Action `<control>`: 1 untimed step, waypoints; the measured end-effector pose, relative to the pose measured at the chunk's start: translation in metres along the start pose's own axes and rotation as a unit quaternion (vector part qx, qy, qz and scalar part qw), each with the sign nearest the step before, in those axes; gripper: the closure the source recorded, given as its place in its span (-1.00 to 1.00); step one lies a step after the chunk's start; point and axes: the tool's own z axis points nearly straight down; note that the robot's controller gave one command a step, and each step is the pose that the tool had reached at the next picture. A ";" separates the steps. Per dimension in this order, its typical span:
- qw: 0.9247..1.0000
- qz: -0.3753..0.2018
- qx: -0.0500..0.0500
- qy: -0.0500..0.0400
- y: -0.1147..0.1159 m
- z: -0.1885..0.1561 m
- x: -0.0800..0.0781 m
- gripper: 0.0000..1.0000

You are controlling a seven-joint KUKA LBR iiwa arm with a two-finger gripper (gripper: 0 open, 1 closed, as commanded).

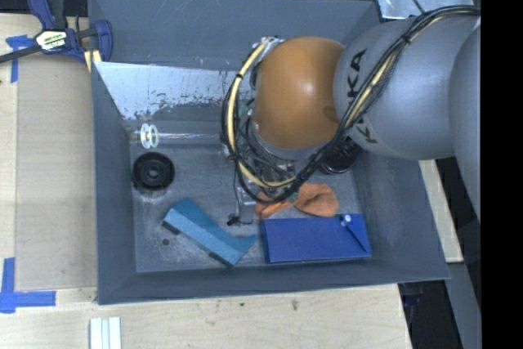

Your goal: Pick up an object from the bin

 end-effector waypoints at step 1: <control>1.000 -0.004 0.001 -0.002 -0.021 0.008 -0.053 -1.00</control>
Offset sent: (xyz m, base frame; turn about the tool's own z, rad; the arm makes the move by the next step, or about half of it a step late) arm 0.0324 -0.0777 0.0587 -0.0540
